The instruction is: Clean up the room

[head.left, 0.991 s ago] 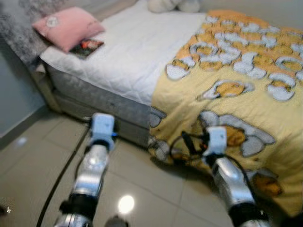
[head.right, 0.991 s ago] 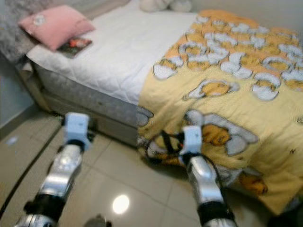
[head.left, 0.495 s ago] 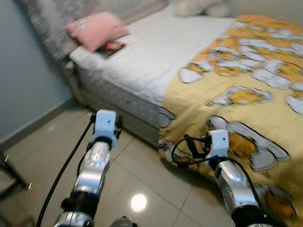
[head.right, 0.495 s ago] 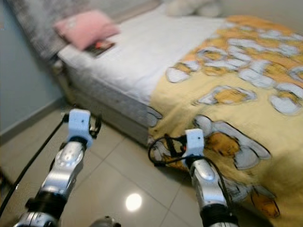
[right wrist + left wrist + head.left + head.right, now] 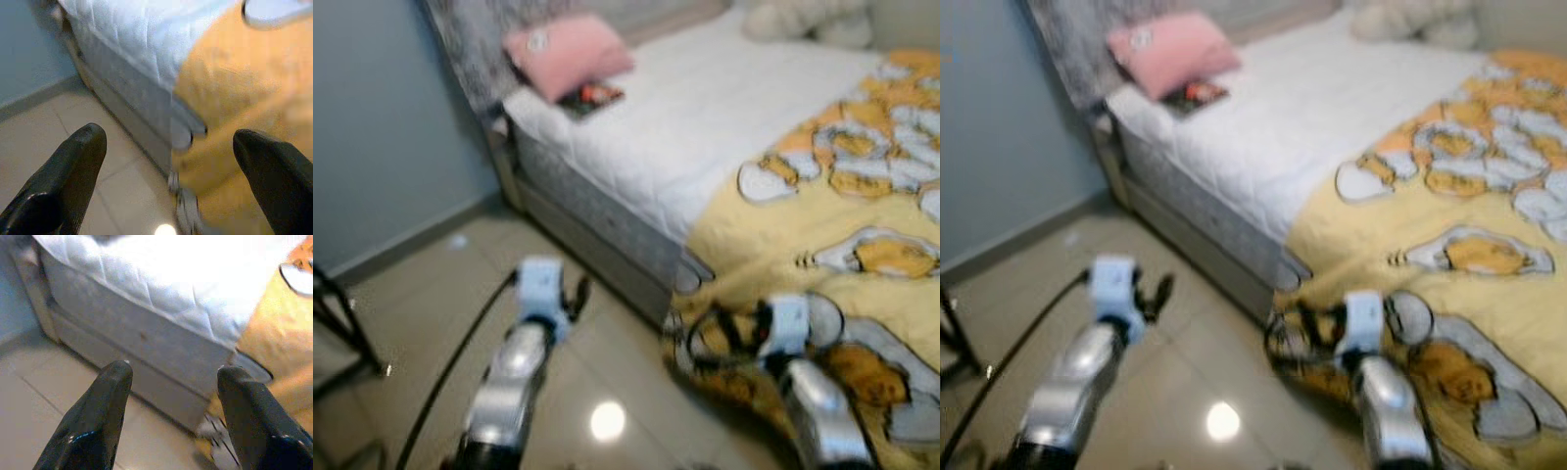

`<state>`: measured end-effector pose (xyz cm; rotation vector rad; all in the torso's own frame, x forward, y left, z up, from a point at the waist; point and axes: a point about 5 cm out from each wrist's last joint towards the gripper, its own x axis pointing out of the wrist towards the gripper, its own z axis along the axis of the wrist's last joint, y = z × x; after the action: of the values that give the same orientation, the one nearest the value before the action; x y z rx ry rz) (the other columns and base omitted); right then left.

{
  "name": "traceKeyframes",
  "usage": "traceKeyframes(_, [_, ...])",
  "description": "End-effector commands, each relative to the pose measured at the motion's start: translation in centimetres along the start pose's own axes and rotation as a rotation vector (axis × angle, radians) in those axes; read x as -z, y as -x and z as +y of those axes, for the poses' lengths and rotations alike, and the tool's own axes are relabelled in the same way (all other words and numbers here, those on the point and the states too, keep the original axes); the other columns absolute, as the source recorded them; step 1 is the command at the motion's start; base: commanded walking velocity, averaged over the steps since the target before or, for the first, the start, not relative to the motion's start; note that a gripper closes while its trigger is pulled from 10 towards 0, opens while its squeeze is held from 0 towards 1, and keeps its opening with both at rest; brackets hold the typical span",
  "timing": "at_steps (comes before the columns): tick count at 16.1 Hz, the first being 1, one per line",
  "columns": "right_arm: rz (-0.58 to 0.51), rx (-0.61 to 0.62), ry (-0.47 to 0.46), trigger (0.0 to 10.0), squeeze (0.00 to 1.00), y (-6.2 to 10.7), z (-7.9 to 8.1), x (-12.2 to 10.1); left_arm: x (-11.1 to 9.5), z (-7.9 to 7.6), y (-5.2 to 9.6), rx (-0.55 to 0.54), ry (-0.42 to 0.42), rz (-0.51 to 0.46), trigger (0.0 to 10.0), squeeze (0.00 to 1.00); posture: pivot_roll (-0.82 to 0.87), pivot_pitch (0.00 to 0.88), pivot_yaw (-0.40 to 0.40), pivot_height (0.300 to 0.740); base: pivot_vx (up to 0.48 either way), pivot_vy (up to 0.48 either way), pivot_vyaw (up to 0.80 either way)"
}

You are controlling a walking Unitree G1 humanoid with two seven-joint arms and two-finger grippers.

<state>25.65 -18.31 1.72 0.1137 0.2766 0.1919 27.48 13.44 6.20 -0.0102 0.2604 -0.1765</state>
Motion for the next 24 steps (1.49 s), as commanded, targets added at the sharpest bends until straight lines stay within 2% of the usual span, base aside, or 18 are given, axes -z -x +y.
traceKeyframes(1, [-0.035, -0.019, -0.026, 10.0, 0.00, -0.5, 0.7, -1.0, 0.1, 1.7, 0.5, -0.066, -0.037, 0.014, 10.0, 0.00, 0.07, 0.000, 0.003, 0.740, 0.480, 0.000, 0.57])
traceKeyframes(4, [-0.044, -0.037, -0.039, 10.0, 0.00, -0.5, 1.0, -1.0, 0.0, 2.4, 0.6, -0.094, -0.054, 0.036, 10.0, 0.00, 0.08, 0.000, 0.000, 0.740, 0.477, 0.000, 0.57])
traceKeyframes(6, [-0.044, -0.043, -0.049, 10.0, 0.00, -0.7, 1.1, -1.1, -0.6, 2.1, 0.3, -0.096, -0.083, 0.020, 10.0, 0.00, 0.08, 0.000, 0.003, 0.740, 0.469, 0.000, 0.57])
traceKeyframes(8, [-0.053, -0.058, -0.050, 10.0, 0.00, -1.0, 1.6, -1.5, -1.1, 2.5, 0.1, -0.113, -0.094, 0.013, 10.0, 0.00, 0.08, 0.000, 0.005, 0.740, 0.469, 0.000, 0.56])
traceKeyframes(10, [-0.052, -0.068, -0.025, 10.0, 0.00, -1.4, 1.8, -1.7, -1.7, 3.5, -0.8, -0.139, -0.126, 0.002, 10.0, 0.00, 0.09, 0.000, 0.006, 0.740, 0.469, 0.000, 0.54])
traceKeyframes(11, [-0.053, -0.068, -0.023, 10.0, 0.00, -1.5, 1.9, -1.8, -1.9, 4.0, -1.1, -0.153, -0.123, 0.004, 10.0, 0.00, 0.09, 0.000, 0.010, 0.740, 0.469, 0.000, 0.52])
traceKeyframes(14, [-0.060, -0.053, -0.024, 10.0, 0.00, -1.8, 1.7, -2.1, -1.7, 3.7, -1.2, -0.138, -0.124, 0.010, 10.0, 0.00, 0.08, 0.000, 0.015, 0.740, 0.469, 0.000, 0.52])
traceKeyframes(17, [-0.034, -0.015, -0.005, 10.0, 0.00, -1.8, 1.5, -1.7, -2.4, 4.2, -1.9, -0.117, -0.144, -0.015, 10.0, 0.00, 0.09, 0.000, 0.016, 0.740, 0.467, 0.000, 0.18])
traceKeyframes(19, [-0.042, -0.039, 0.006, 10.0, 0.00, -1.6, 1.9, -1.6, -3.4, 5.2, -2.2, -0.142, -0.097, -0.056, 10.0, 0.00, 0.09, 0.000, 0.012, 0.740, 0.467, 0.000, 0.00])
traceKeyframes(24, [-0.067, -0.039, 0.018, 10.0, 0.00, -1.9, 1.9, -2.1, -2.9, 4.8, -2.2, -0.113, -0.125, -0.068, 10.0, 0.00, 0.09, 0.000, 0.005, 0.740, 0.467, 0.000, 0.45])
